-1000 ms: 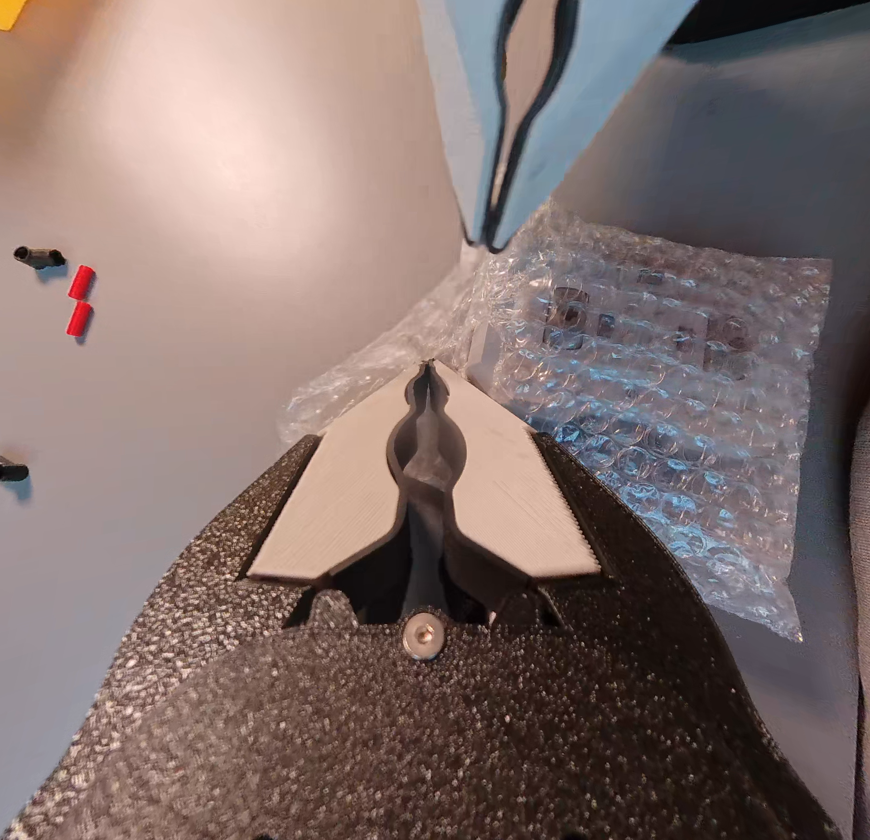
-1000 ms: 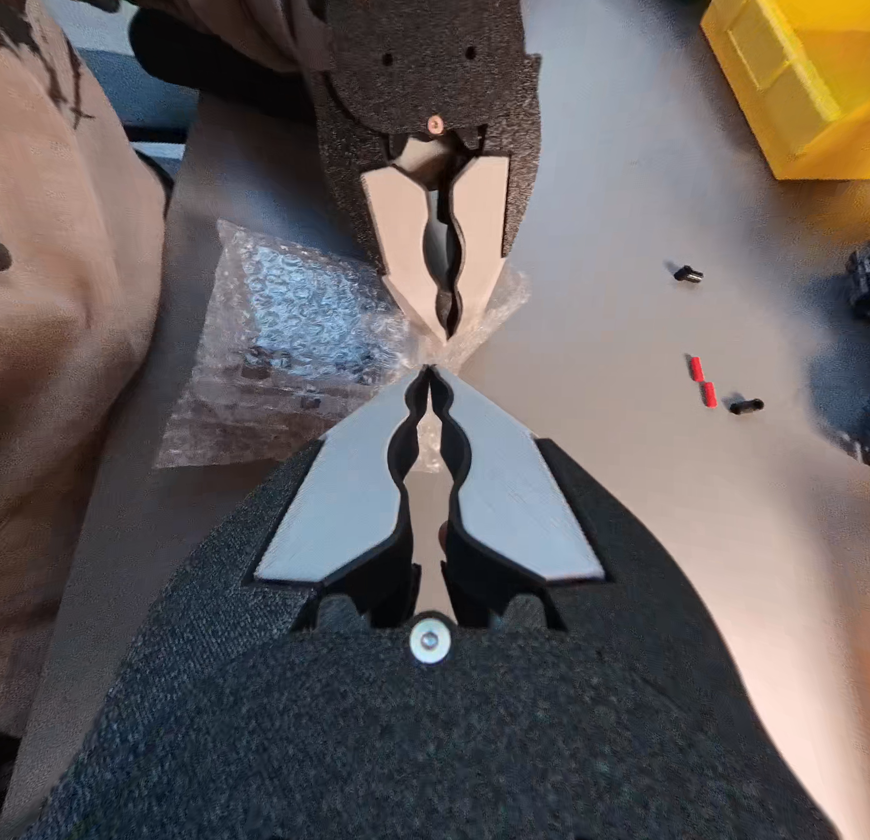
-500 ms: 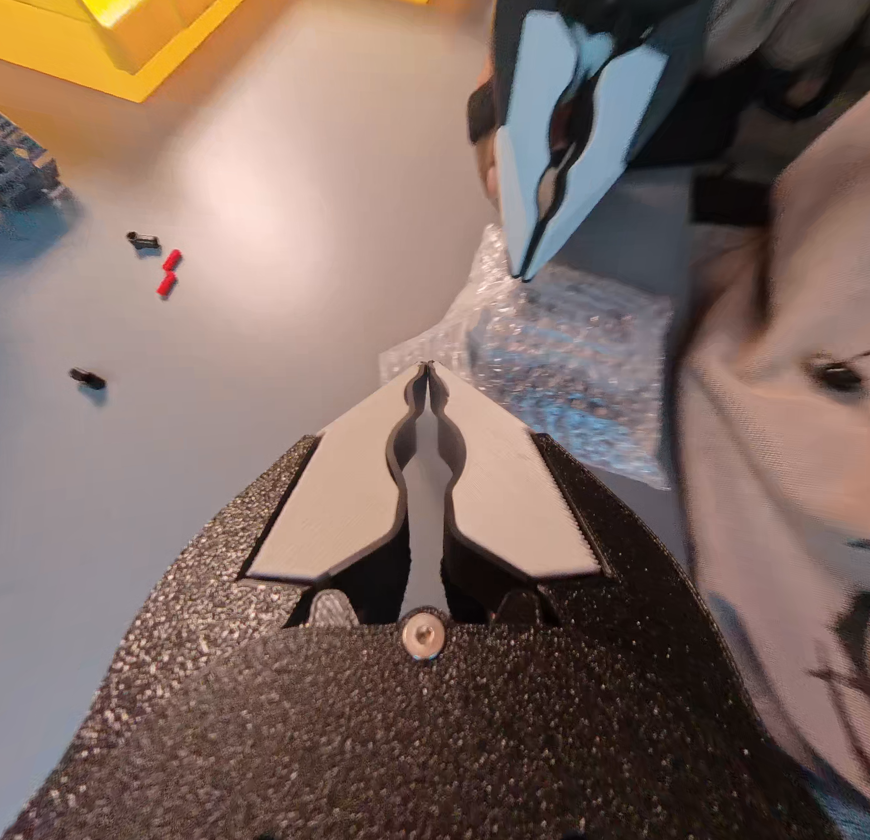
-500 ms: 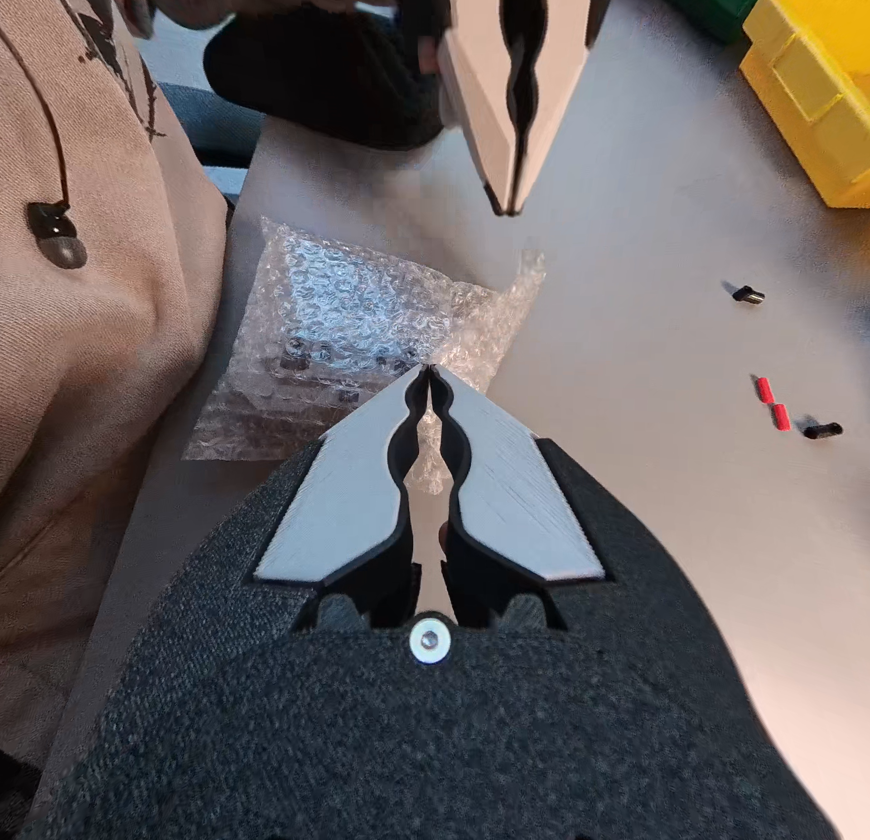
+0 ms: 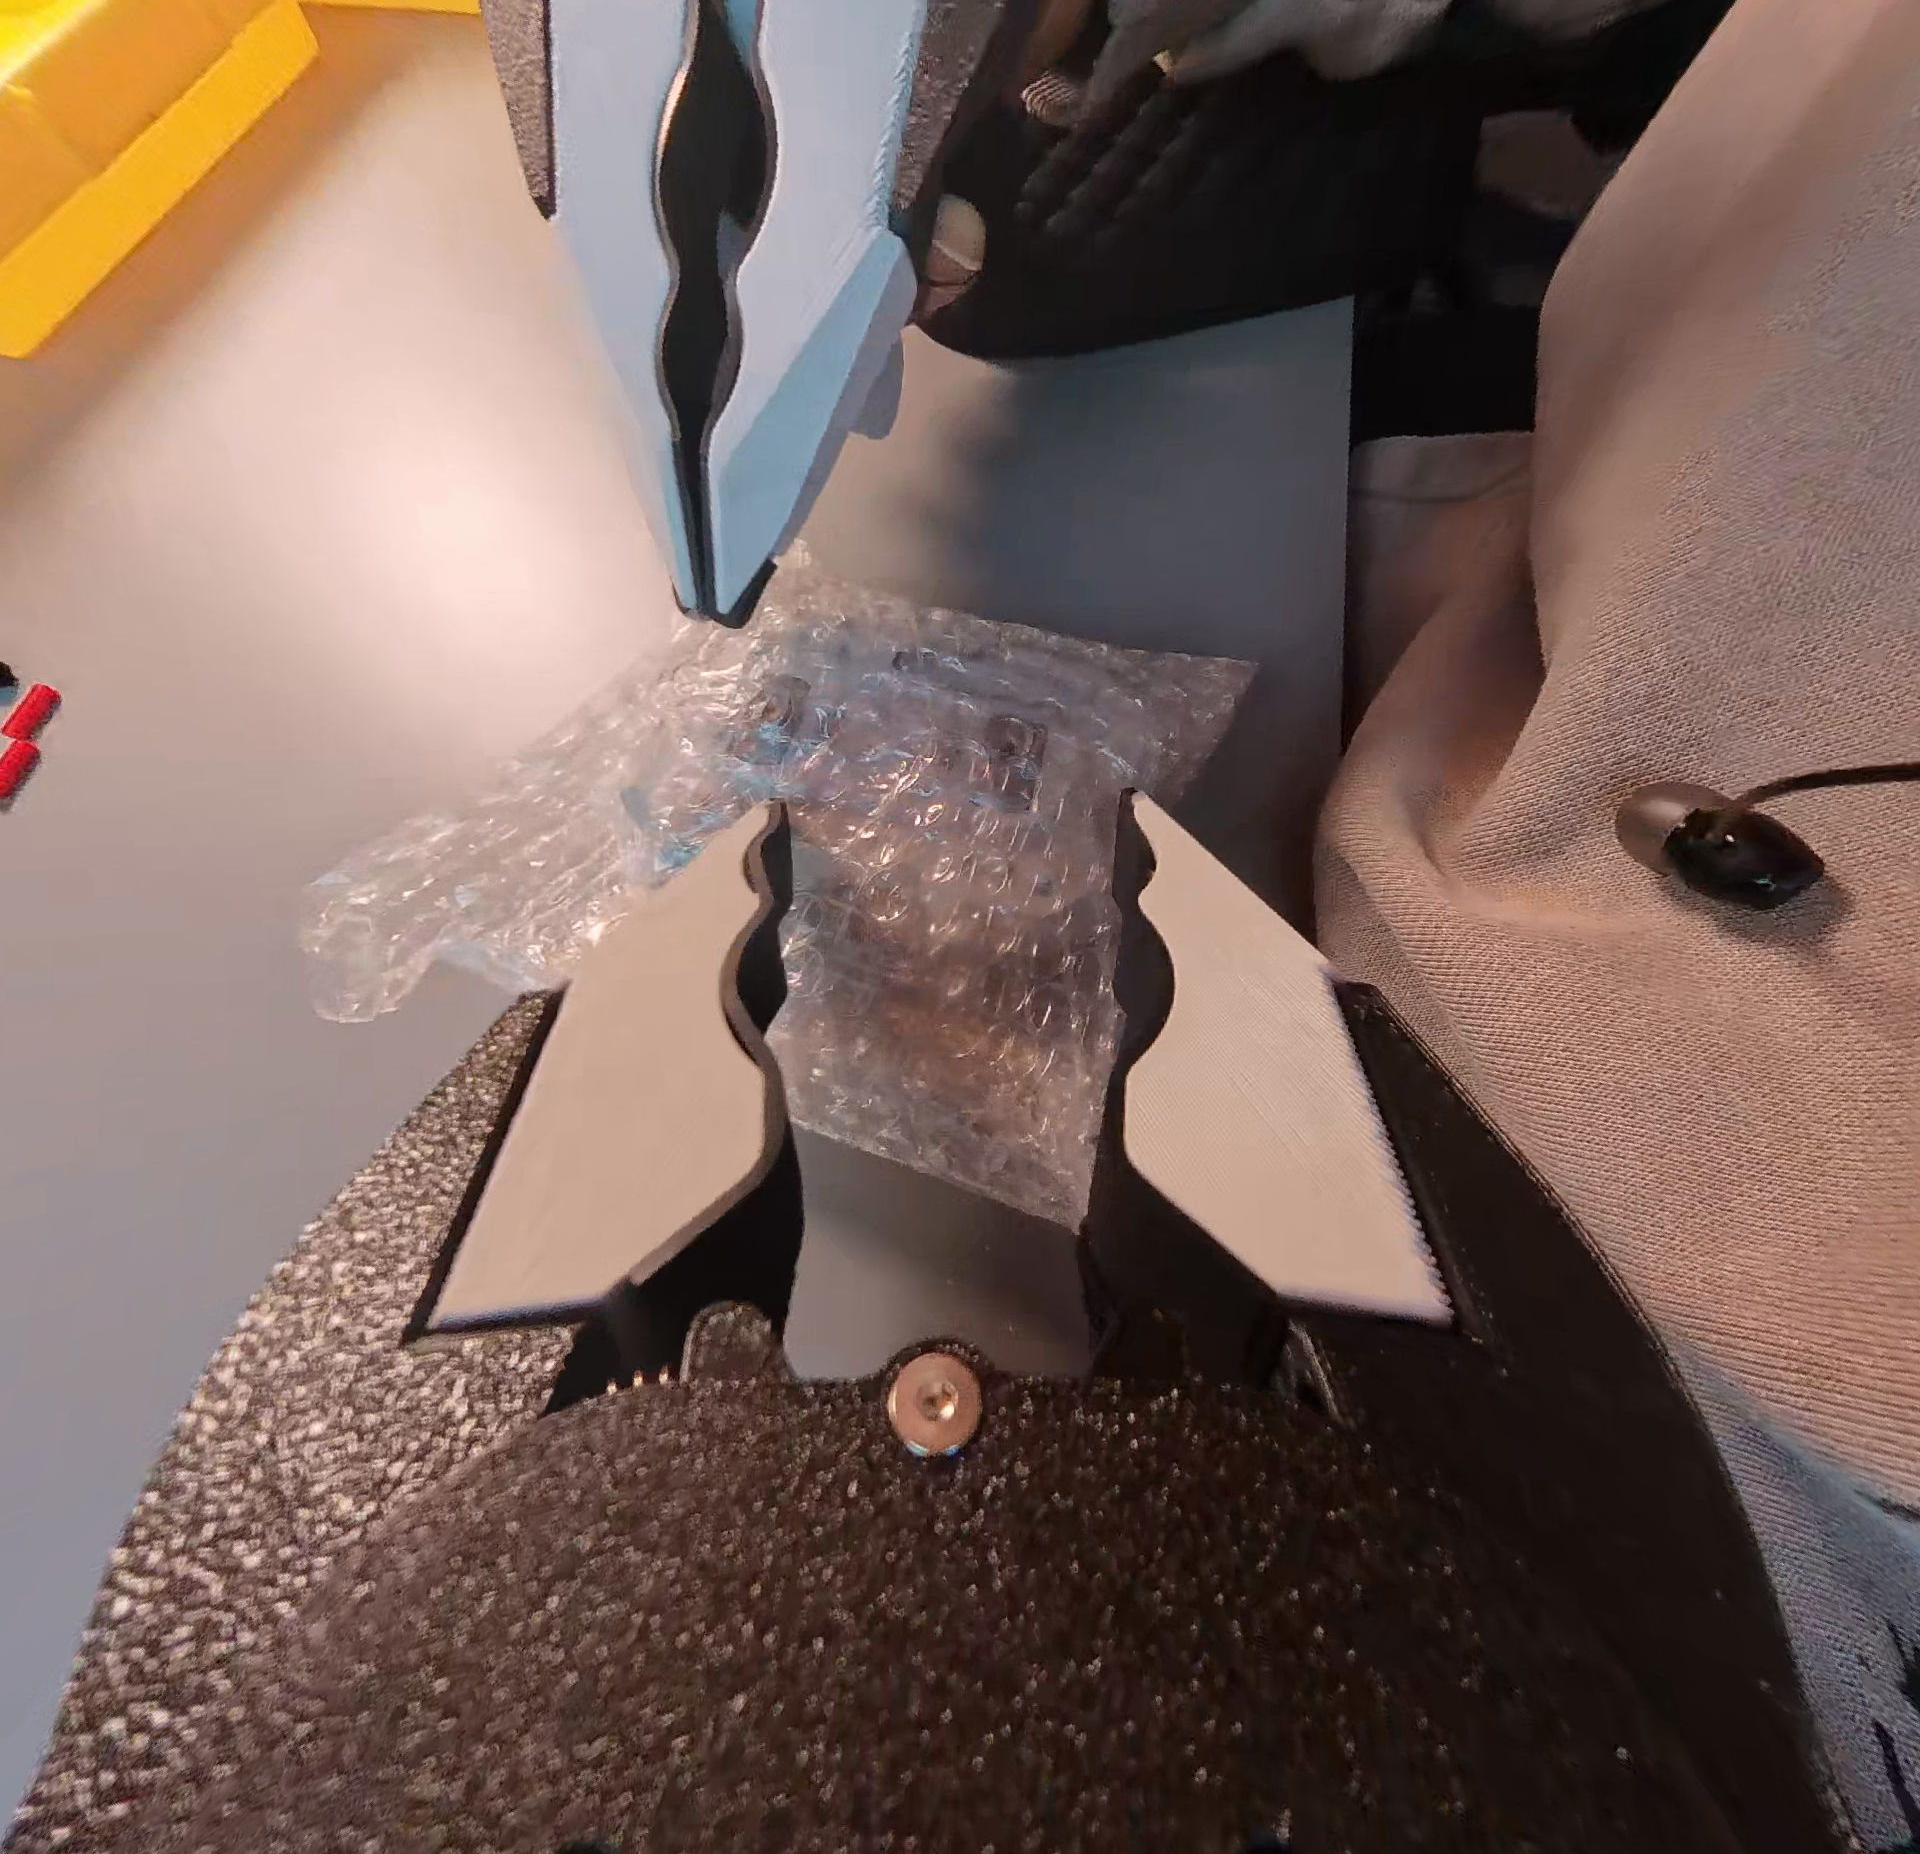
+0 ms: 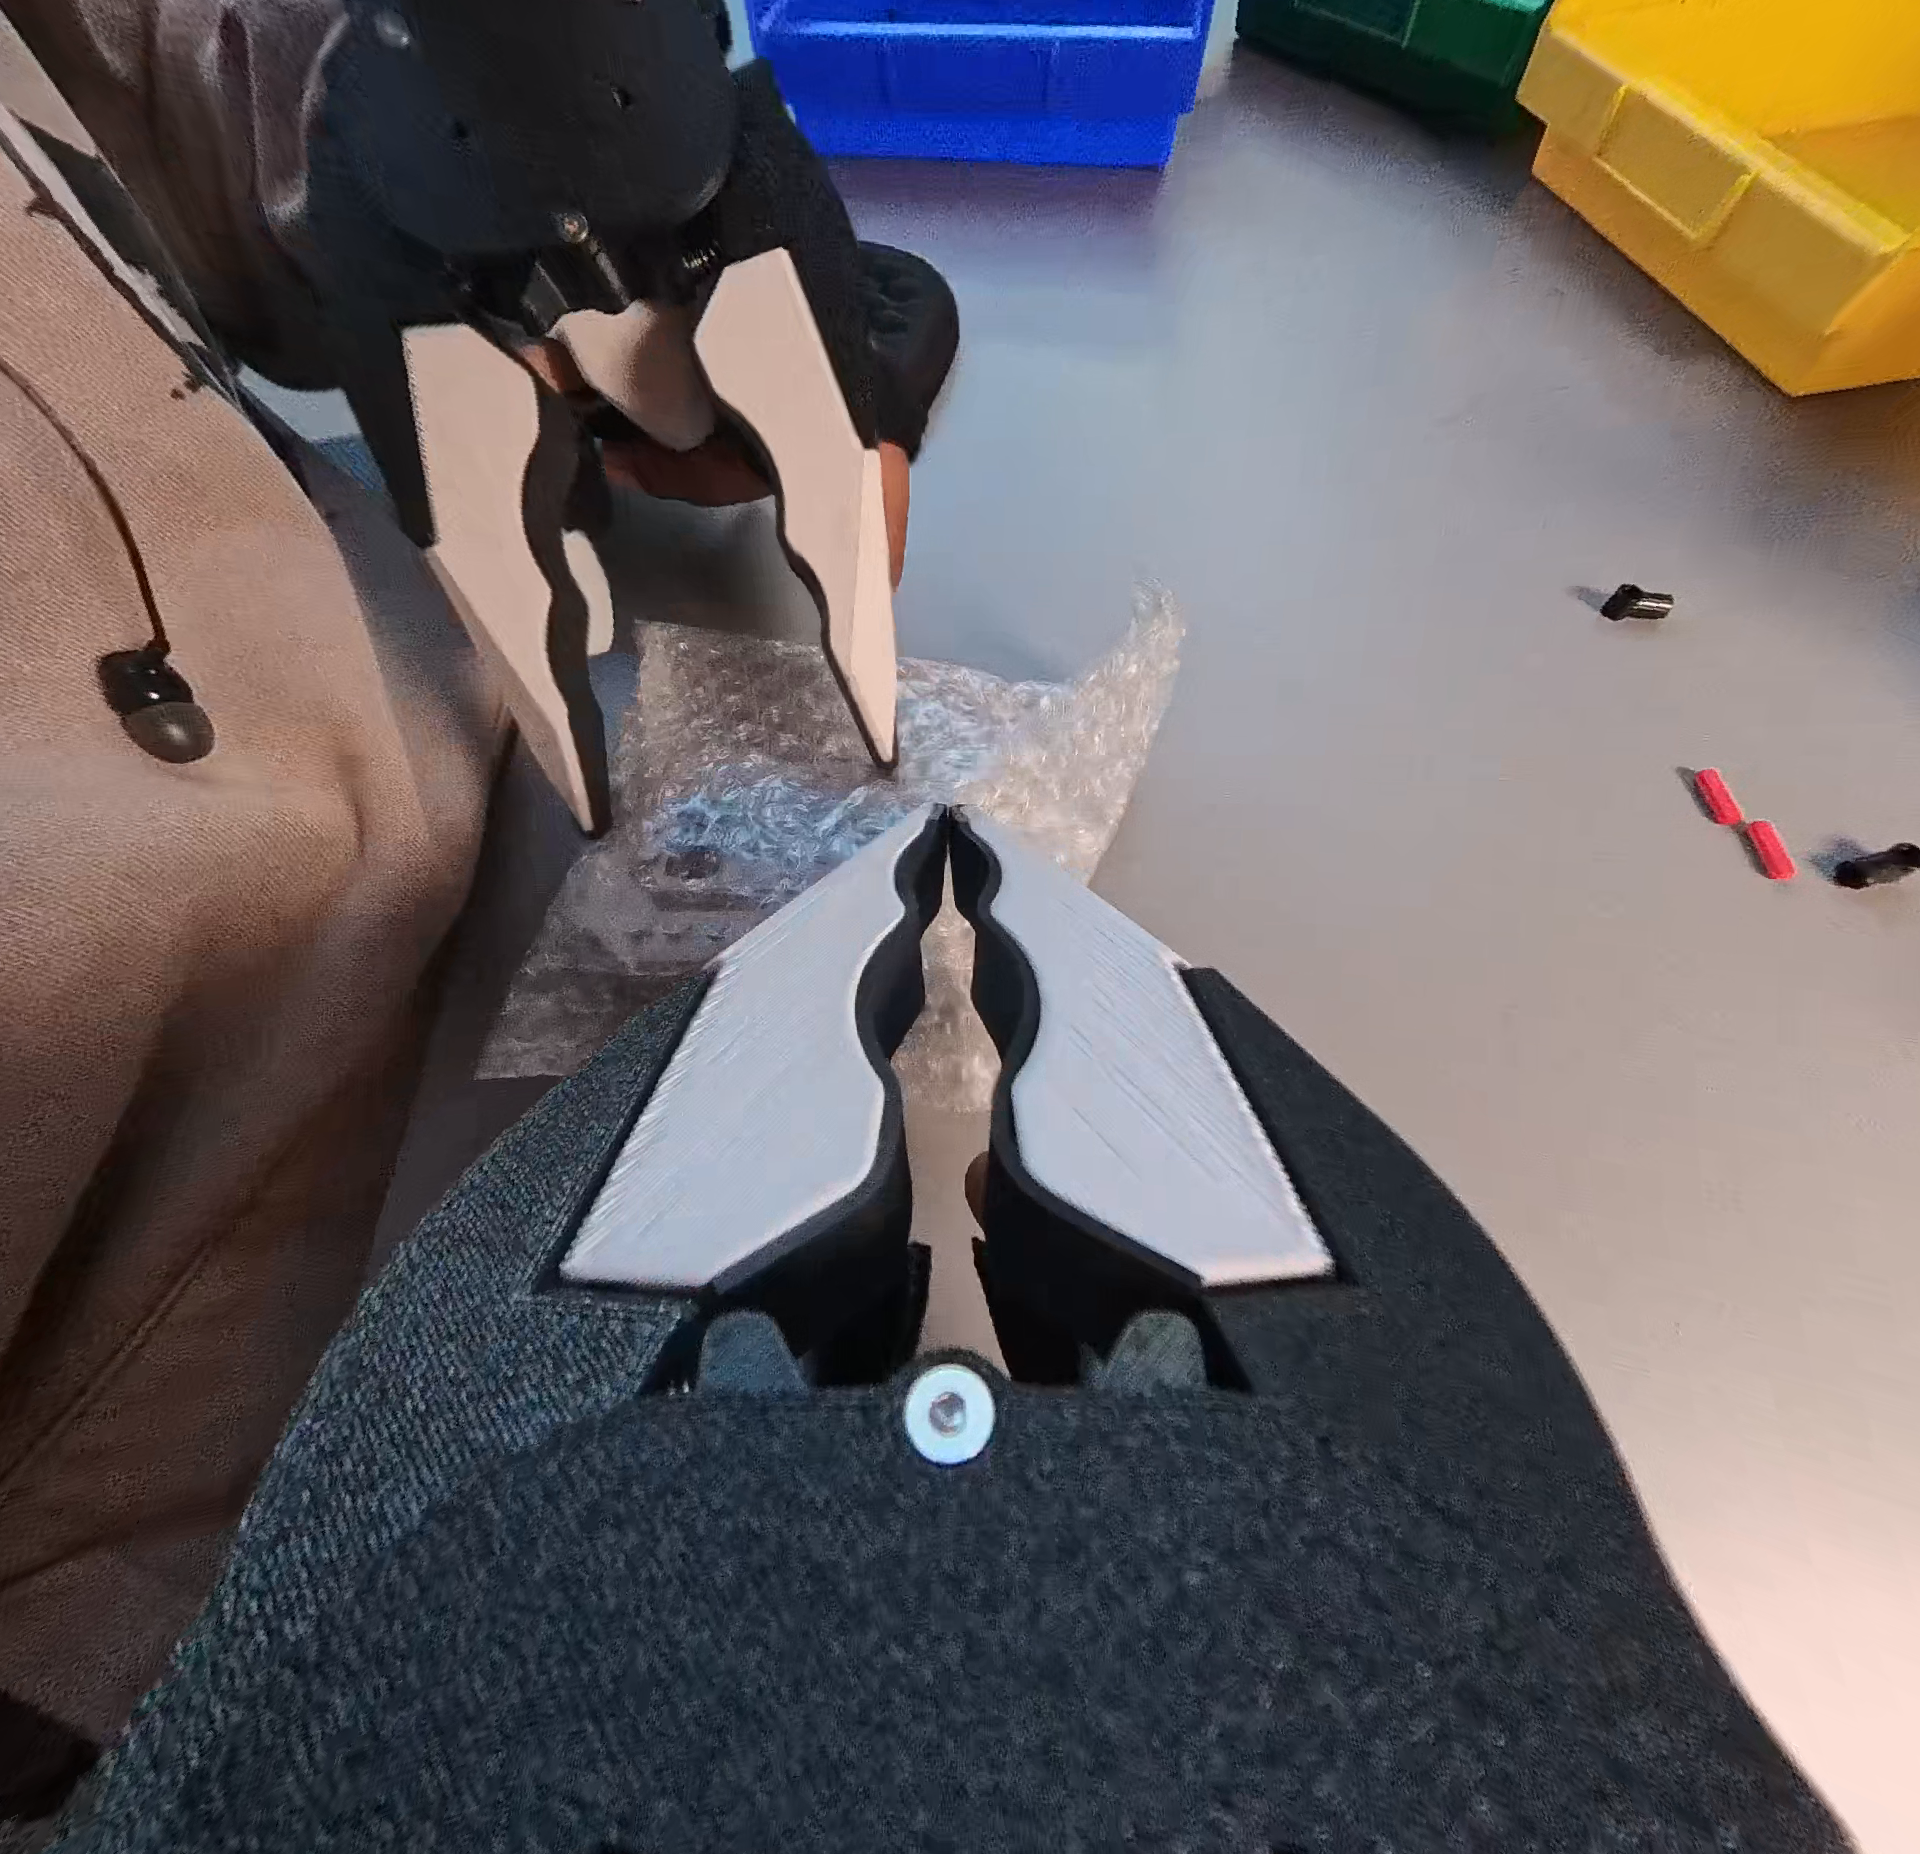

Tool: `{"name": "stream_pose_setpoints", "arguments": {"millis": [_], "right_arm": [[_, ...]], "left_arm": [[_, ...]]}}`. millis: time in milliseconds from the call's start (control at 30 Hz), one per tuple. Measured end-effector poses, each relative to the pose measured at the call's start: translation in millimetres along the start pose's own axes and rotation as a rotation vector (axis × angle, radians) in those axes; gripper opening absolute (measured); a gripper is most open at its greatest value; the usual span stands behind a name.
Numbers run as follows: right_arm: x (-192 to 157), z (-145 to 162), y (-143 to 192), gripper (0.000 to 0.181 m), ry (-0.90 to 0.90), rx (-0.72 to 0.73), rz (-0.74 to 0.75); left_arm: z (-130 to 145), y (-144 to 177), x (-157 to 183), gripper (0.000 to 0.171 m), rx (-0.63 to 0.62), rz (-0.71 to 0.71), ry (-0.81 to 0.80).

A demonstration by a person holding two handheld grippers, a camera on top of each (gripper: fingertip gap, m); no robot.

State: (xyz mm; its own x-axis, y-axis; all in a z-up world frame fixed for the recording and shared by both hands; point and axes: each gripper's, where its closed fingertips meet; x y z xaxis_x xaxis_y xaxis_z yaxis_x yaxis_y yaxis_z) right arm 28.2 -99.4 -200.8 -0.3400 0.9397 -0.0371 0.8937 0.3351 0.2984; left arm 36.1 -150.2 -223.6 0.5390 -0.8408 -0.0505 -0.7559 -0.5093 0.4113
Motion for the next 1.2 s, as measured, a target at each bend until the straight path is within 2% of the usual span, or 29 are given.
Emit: {"name": "stream_pose_setpoints", "arguments": {"millis": [100,233,533,667,933,1100,1200], "right_arm": [[-6,-2,3,0.000,0.040,0.021,-0.008],[-13,15,-1,0.000,0.159,-0.072,0.007],[-15,20,14,0.000,0.292,-0.144,-0.034],[-26,23,26,0.000,0.225,-0.146,-0.105],[-31,31,31,0.002,0.330,-0.159,-0.023],[-28,31,33,0.003,0.451,-0.187,0.117],[-26,25,40,0.015,0.375,-0.163,0.151]], "left_arm": [[0,0,-2,0.054,0.009,0.020,0.049],[-1,-3,-3,0.053,0.012,0.017,0.058],[-1,-4,-4,0.050,0.011,0.071,0.067],[3,-2,-6,0.042,0.016,0.091,0.141],[2,-5,-9,0.038,0.028,0.098,0.189],[2,-5,-15,0.039,0.026,0.055,0.192],[2,-3,-24,0.039,0.015,-0.008,0.171]]}}
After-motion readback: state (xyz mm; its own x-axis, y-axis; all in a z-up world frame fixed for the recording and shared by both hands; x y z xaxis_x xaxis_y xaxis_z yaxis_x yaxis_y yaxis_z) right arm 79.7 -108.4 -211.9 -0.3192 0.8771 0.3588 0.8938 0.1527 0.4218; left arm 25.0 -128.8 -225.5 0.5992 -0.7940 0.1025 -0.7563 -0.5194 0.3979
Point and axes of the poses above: each gripper's, where its closed fingertips meet, y back along the fingers, z out of its underside, x = y × z across the jaws, and after that the axes turned 11 degrees about x, right-handed
